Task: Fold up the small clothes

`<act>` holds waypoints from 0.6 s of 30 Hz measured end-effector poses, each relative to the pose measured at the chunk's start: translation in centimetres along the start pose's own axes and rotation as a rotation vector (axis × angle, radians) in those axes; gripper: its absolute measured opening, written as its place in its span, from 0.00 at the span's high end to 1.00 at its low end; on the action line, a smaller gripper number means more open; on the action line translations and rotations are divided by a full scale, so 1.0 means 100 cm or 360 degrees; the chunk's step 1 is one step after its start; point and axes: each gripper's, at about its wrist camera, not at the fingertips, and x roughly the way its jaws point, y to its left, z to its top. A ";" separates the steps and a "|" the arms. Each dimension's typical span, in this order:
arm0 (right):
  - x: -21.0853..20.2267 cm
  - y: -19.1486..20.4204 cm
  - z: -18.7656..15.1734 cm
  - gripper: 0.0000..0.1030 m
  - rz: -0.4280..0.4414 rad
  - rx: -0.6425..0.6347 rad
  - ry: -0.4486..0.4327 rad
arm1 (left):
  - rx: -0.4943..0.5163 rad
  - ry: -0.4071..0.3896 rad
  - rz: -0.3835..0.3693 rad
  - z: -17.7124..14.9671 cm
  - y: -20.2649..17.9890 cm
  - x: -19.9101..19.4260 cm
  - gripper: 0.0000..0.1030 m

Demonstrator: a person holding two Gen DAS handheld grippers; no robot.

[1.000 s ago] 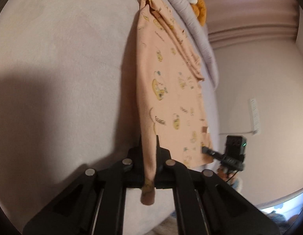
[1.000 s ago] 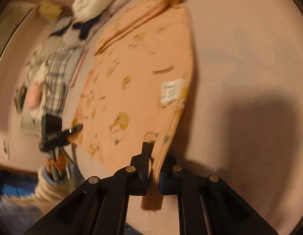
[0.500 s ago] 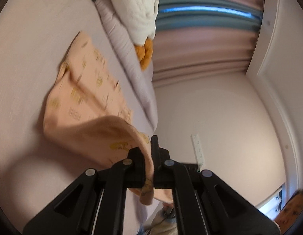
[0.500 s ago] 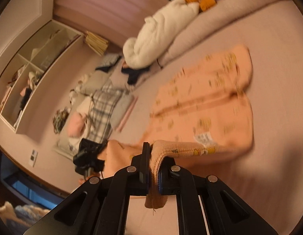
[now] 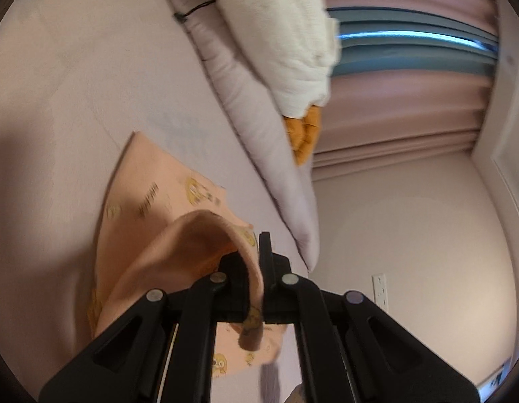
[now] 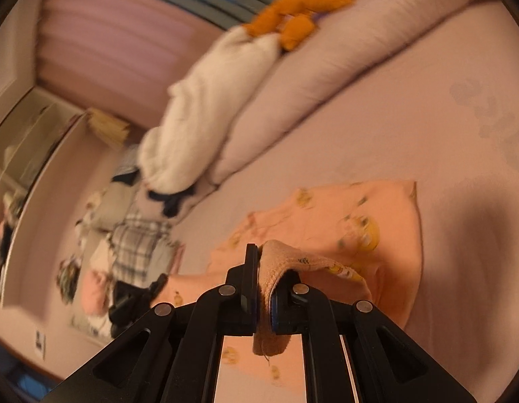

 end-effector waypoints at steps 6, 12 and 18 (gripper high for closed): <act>0.032 -0.047 0.022 0.88 -0.0142 0.0392 0.0112 | -0.0466 -0.0007 0.0132 0.031 0.054 0.031 0.80; 0.013 -0.088 0.039 0.35 0.0029 0.0884 -0.0092 | -0.0454 -0.0209 0.0188 0.054 0.049 -0.002 0.50; -0.021 -0.050 0.042 0.35 -0.0054 0.0423 -0.0158 | 0.0208 -0.0040 0.0391 0.036 -0.009 -0.030 0.50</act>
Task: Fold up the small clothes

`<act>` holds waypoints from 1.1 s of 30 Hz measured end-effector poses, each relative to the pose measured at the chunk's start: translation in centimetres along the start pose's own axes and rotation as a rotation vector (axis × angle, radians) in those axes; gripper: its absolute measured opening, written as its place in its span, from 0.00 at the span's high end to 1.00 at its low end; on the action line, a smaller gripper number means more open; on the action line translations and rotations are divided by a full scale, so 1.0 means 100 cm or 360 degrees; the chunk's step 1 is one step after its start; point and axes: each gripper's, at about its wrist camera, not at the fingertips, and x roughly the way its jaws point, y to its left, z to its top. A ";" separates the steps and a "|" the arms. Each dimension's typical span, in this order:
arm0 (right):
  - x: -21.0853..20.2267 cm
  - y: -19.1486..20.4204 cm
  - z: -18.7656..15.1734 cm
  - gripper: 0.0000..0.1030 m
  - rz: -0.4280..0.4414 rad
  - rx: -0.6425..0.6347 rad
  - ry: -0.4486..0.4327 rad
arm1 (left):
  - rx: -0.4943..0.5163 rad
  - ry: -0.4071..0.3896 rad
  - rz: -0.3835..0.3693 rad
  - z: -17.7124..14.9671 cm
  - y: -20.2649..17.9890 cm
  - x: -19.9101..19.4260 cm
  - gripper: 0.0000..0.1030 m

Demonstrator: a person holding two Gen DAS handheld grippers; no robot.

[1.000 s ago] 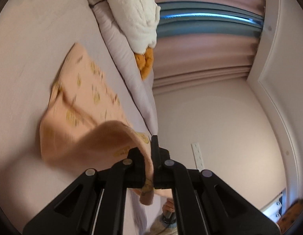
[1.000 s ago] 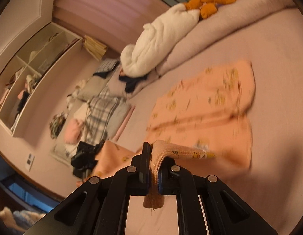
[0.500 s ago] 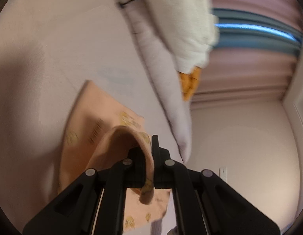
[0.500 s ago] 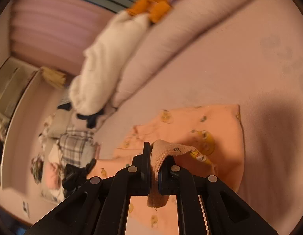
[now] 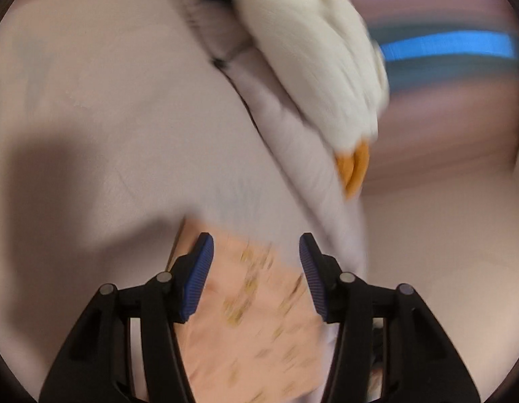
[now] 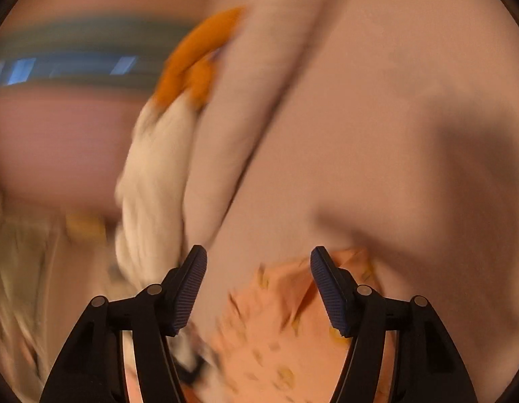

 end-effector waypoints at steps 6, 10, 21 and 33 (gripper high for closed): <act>0.023 0.064 -0.078 0.80 -0.0461 -0.1007 0.0394 | 0.0492 0.0422 0.0149 -0.062 -0.029 0.031 0.56; 0.068 0.067 -0.096 0.86 -0.0690 -0.1161 0.0551 | 0.0604 0.0540 0.0412 -0.079 -0.033 0.079 0.64; 0.067 0.099 -0.048 0.86 -0.0688 -0.1098 0.0045 | 0.0345 0.0106 0.0256 -0.019 -0.035 0.070 0.61; 0.010 0.069 -0.108 0.86 -0.0782 -0.1260 0.0169 | 0.0701 0.0430 0.0447 -0.067 -0.032 0.107 0.64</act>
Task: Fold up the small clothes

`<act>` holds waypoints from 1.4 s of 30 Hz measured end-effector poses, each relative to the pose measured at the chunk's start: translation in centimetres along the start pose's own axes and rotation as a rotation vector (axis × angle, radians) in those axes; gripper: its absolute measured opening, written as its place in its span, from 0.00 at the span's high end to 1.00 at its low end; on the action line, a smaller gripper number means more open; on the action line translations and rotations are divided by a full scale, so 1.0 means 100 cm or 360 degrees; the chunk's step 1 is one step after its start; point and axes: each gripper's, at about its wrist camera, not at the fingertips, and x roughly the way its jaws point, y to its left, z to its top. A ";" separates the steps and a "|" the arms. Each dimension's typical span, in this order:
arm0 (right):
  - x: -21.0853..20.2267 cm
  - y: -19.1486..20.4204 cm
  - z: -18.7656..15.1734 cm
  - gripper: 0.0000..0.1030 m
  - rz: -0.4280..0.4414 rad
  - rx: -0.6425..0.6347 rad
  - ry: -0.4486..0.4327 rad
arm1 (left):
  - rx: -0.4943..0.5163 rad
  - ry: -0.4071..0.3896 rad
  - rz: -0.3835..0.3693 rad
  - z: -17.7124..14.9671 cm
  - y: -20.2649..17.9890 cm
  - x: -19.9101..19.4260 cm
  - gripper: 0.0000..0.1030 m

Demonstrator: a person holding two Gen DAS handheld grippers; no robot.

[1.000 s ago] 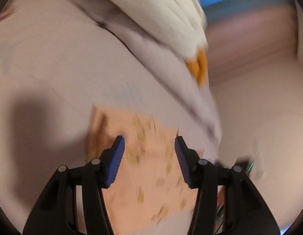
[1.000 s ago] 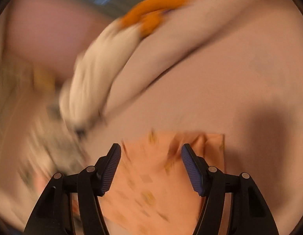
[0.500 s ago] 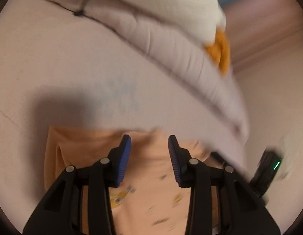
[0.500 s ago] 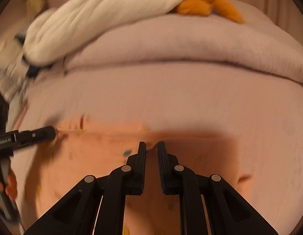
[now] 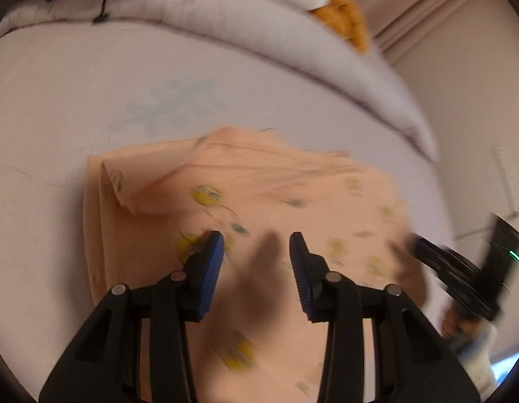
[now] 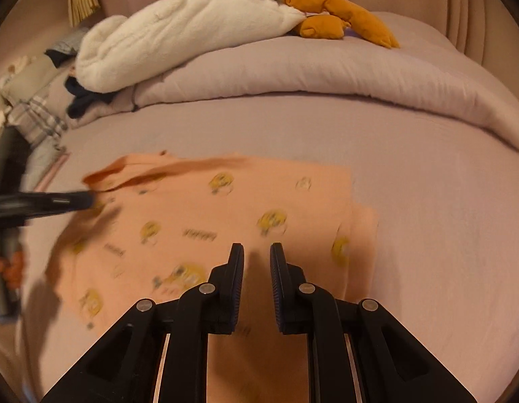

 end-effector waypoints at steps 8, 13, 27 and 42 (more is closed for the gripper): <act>-0.014 0.018 -0.002 0.86 -0.0049 -0.0097 -0.0035 | -0.0400 -0.0521 0.0168 0.045 0.038 -0.044 0.62; -0.002 0.017 -0.004 0.86 -0.0155 -0.0147 -0.0025 | -0.0042 -0.0332 0.0000 0.001 -0.002 -0.055 0.61; -0.001 0.014 -0.032 0.86 -0.0303 -0.0151 0.0085 | 0.0073 -0.0171 -0.0002 -0.135 0.014 -0.064 0.62; -0.031 0.040 -0.059 0.61 -0.0110 -0.0191 0.0041 | -0.0329 -0.0364 -0.0070 -0.139 0.052 -0.110 0.21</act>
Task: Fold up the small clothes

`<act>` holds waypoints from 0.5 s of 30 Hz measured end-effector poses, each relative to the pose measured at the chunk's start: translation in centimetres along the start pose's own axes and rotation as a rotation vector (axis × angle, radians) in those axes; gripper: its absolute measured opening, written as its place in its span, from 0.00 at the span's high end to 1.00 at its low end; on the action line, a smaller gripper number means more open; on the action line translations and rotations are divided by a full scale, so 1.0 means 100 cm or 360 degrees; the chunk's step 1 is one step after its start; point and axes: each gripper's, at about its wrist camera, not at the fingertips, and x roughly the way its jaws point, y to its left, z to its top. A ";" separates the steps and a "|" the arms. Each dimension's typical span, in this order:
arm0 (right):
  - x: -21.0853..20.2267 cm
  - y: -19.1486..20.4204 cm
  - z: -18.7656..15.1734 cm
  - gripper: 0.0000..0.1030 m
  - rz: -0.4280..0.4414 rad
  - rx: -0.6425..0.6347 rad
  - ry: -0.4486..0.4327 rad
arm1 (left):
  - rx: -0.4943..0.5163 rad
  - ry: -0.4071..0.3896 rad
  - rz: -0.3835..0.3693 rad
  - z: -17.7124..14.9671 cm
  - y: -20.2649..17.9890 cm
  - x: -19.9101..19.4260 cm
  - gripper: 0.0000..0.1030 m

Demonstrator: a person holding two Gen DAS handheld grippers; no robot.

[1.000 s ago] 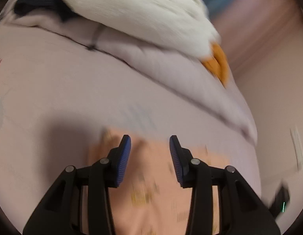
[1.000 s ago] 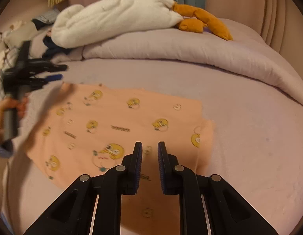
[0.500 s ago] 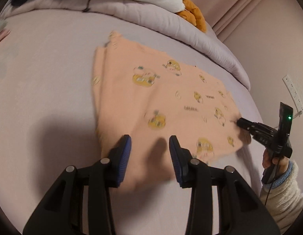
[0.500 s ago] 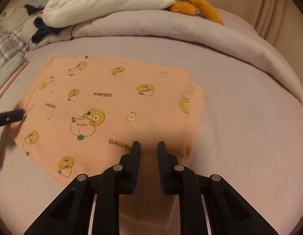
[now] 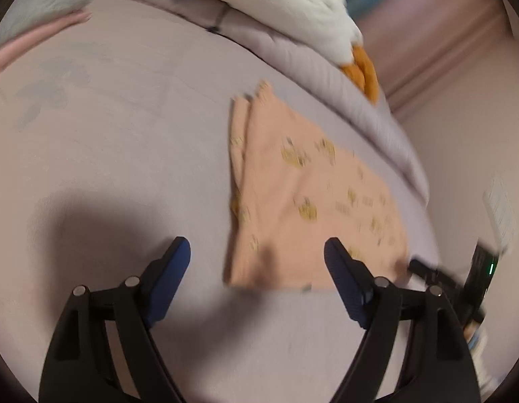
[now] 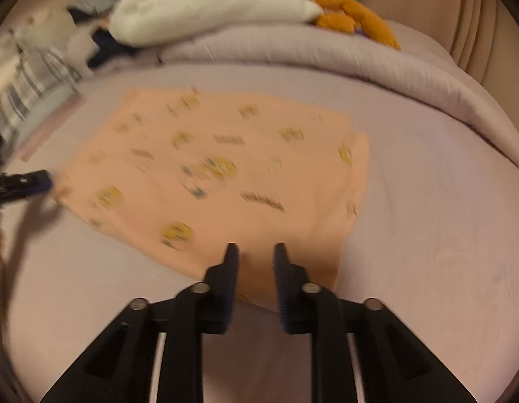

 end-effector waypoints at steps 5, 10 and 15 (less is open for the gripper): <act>-0.001 0.005 0.011 0.54 0.0203 0.0116 -0.0042 | -0.0180 0.0044 -0.0131 0.022 0.008 0.031 0.22; 0.023 0.019 0.027 0.54 0.0376 0.0219 -0.0010 | -0.0209 0.0118 -0.0285 0.048 0.003 0.062 0.22; 0.052 0.023 0.054 0.54 0.0442 0.0351 0.0009 | -0.0170 0.0204 -0.0340 0.068 -0.011 0.088 0.31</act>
